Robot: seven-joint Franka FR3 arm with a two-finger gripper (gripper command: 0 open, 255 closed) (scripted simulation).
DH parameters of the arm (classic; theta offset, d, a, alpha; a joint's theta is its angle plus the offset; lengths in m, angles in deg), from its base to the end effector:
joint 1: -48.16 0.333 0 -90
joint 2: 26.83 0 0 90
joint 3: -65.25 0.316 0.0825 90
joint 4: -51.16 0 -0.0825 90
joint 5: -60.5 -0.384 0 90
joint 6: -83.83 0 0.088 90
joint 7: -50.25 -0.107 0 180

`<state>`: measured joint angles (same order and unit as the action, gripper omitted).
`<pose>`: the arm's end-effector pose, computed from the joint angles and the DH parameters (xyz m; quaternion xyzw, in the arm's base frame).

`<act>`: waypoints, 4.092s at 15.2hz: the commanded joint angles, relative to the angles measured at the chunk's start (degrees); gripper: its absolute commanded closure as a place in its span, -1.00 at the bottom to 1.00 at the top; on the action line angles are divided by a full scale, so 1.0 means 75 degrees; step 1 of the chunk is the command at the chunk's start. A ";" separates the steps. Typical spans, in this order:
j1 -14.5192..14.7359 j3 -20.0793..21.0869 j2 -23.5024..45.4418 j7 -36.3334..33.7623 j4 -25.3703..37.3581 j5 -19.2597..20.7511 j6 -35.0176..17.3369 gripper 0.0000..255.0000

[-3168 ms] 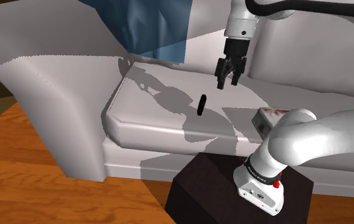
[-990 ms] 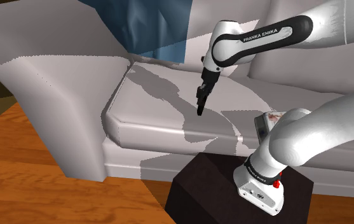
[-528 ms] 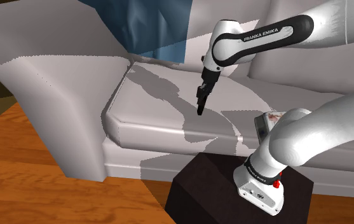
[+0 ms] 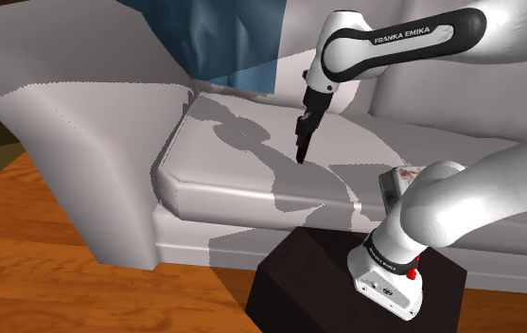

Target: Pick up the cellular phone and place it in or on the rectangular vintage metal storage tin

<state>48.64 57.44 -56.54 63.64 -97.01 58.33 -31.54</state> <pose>0.3717 -0.0451 0.4248 -0.9968 -0.0540 0.0202 0.0548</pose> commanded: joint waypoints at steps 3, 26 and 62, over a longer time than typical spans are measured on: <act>-0.0007 0.0021 -0.0158 -0.0044 0.0325 0.0015 0.0485 1.00; -0.0102 -0.0042 -0.0881 -0.0052 0.1998 0.0157 0.2881 1.00; -0.2323 -0.3643 -0.5858 0.4251 0.1207 0.4576 0.6514 1.00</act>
<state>31.51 30.45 -99.85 95.56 -86.91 92.26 17.74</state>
